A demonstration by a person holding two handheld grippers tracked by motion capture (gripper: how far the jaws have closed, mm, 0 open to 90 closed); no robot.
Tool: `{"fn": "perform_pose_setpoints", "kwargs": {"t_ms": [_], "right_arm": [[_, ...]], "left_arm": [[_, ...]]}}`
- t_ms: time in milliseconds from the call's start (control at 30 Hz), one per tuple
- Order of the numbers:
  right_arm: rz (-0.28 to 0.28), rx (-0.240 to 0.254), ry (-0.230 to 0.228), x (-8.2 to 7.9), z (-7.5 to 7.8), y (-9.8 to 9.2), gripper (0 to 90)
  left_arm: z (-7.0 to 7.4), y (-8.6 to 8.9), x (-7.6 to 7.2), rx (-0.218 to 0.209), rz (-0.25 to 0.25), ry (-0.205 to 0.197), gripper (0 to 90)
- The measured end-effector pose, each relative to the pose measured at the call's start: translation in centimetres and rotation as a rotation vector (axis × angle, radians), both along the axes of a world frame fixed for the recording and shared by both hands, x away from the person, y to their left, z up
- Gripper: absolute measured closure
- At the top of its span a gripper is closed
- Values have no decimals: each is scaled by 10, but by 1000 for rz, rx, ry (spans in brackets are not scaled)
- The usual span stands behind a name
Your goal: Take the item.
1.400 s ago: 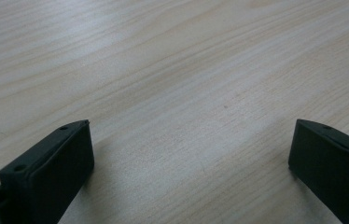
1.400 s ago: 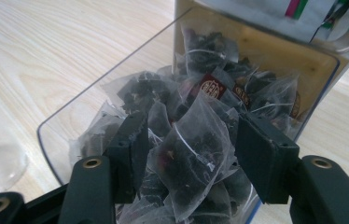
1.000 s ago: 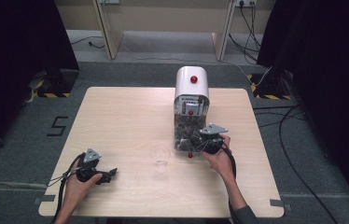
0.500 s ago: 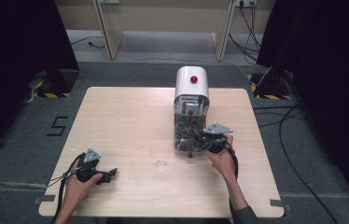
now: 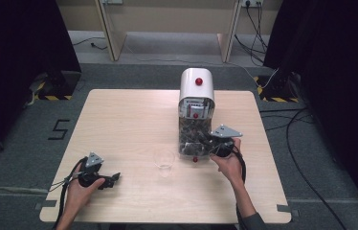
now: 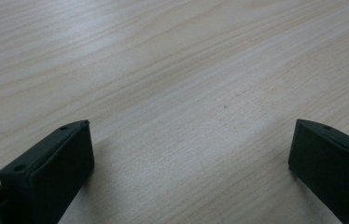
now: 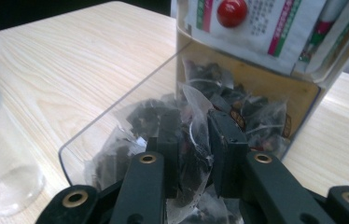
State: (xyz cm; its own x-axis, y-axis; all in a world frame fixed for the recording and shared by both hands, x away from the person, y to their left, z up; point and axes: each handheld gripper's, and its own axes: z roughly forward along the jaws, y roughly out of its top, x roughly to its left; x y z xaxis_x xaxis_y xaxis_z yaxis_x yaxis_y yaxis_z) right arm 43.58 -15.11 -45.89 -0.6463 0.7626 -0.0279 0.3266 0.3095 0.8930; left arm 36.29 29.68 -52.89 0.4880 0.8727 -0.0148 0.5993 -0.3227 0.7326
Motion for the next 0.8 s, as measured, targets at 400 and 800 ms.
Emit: {"fn": "perform_pose_setpoints", "kwargs": {"t_ms": [400, 800], "right_arm": [[24, 20, -31, -7, 10, 5, 764], [65, 37, -61, -17, 20, 15, 764]], "left_arm": [[0, 0, 0, 0, 0, 0, 0], [0, 0, 0, 0, 0, 0, 0]]}}
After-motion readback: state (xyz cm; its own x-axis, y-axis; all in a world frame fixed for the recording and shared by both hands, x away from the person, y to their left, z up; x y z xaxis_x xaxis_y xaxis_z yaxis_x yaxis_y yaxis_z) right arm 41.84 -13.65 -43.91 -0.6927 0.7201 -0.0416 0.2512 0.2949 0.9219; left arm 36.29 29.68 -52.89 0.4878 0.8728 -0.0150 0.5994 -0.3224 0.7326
